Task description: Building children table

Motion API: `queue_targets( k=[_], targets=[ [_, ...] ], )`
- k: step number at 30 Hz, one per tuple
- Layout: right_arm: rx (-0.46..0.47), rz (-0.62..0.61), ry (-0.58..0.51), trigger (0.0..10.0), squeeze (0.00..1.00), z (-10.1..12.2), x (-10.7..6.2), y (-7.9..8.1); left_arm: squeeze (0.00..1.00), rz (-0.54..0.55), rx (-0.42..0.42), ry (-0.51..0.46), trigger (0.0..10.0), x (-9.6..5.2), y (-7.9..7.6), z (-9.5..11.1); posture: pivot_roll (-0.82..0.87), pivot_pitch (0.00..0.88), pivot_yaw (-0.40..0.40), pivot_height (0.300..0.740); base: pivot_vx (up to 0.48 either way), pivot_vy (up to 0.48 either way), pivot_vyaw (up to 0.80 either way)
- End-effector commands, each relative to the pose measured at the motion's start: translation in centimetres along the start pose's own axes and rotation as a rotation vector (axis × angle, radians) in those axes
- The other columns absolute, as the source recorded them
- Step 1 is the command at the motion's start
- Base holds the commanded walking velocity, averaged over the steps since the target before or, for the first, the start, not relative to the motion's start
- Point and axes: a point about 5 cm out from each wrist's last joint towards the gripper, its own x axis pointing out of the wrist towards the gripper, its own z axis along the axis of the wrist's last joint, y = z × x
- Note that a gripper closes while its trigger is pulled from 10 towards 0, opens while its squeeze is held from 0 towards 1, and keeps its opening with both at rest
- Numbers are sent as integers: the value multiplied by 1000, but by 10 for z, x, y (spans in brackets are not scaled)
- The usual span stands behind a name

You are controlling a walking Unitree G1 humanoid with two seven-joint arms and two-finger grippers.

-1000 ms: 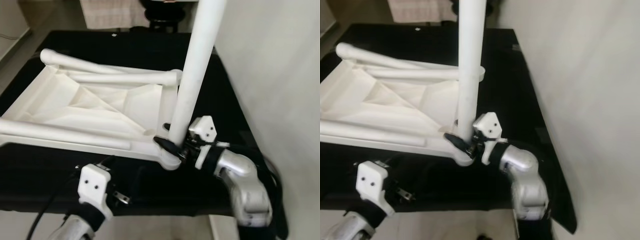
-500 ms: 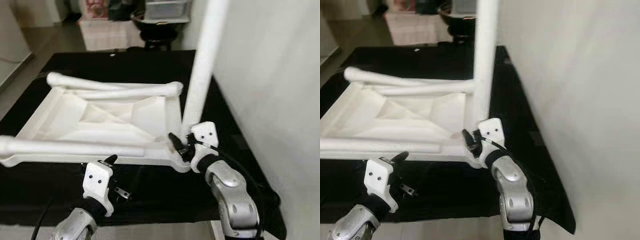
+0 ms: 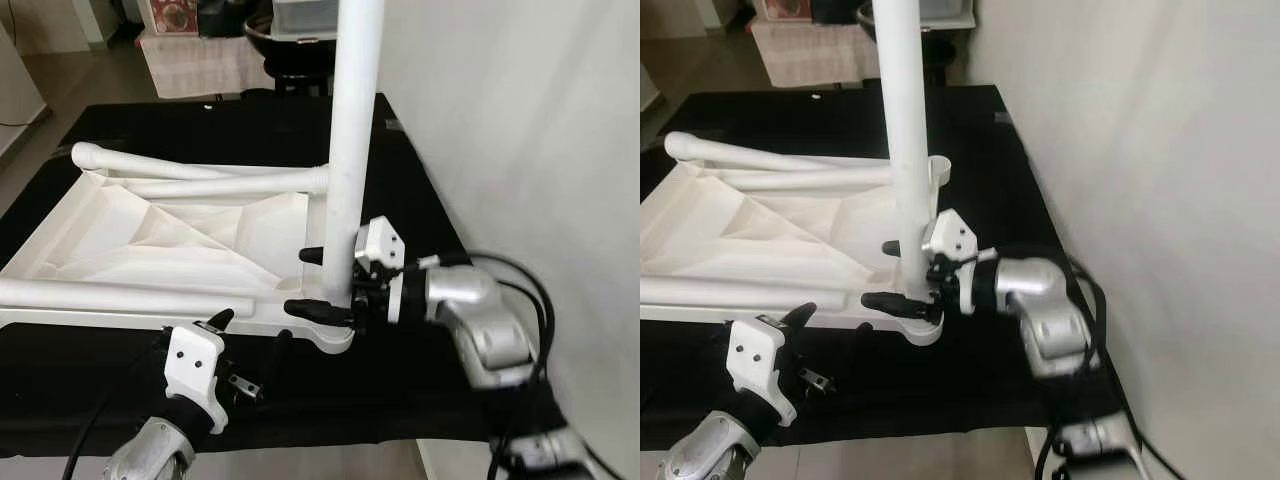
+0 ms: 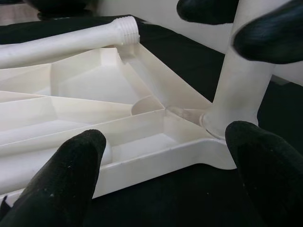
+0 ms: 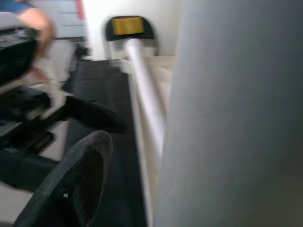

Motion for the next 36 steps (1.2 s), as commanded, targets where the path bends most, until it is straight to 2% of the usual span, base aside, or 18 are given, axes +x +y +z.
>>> queue_targets(
  k=[1,10,11,13,14,15,21,23,25,26,27,29,30,31,32,33,34,36],
  targets=[
    [5,66,-4,10000,0,1,11,-1,0,-47,-18,10,10000,-3,-7,2,44,199,-4,740,0,0,0],
    [46,237,49,10000,0,-8,18,-7,0,-127,-22,34,10000,-16,-20,7,70,263,-4,740,0,0,0],
    [56,252,52,9333,0,-11,18,-7,0,-127,-22,34,10000,-17,-21,8,70,267,-4,740,0,0,0],
    [56,252,52,9333,0,-11,18,-7,0,-127,-22,34,10000,-17,-21,8,70,267,-4,740,0,0,0],
    [65,255,55,5216,0,-15,17,-7,0,-128,-19,35,10000,-18,-22,8,71,270,-2,740,0,0,0],
    [76,242,61,0,0,-21,16,-7,0,-129,-18,35,10000,-18,-22,9,71,275,-3,740,0,0,0],
    [100,59,54,0,0,-37,7,-10,0,-126,-13,37,10000,-19,-23,10,63,283,-5,740,0,0,0],
    [100,59,54,0,0,-37,7,-10,0,-126,-13,37,10000,-19,-23,10,63,283,-5,740,0,0,0],
    [120,-140,63,0,0,-48,-12,-4,0,-123,-12,38,10000,-18,-22,10,45,279,-6,740,0,0,0],
    [120,-140,63,0,0,-48,-12,-4,0,-123,-12,38,10000,-18,-22,10,45,279,-6,740,0,0,0],
    [148,-270,97,0,0,-53,-22,-1,0,-124,-11,39,10000,-18,-21,10,45,279,-6,740,0,0,0],
    [148,-270,97,0,0,-53,-22,-1,0,-124,-11,39,10000,-18,-21,10,45,279,-6,740,0,0,0],
    [173,-387,122,0,0,-56,-25,3,0,-123,-11,40,10000,-18,-20,10,38,267,-11,740,0,0,0],
    [220,-963,219,0,0,-58,-42,2,0,-119,-8,42,10000,-16,-17,9,23,263,-8,740,0,0,0],
    [245,-1083,240,0,0,-57,-44,19,0,-114,-7,40,10000,-15,-15,8,0,250,0,740,0,0,0],
    [245,-1083,240,0,0,-57,-44,19,0,-114,-7,40,10000,-15,-15,8,0,250,0,740,0,0,0],
    [244,-1115,235,0,0,-52,-41,33,0,-110,-7,38,10000,-14,-13,8,-1,246,3,740,0,0,0],
    [233,-1048,182,0,0,-47,-23,46,0,-109,-6,35,10000,-9,-11,6,-7,232,7,740,0,0,0]
  ],
)
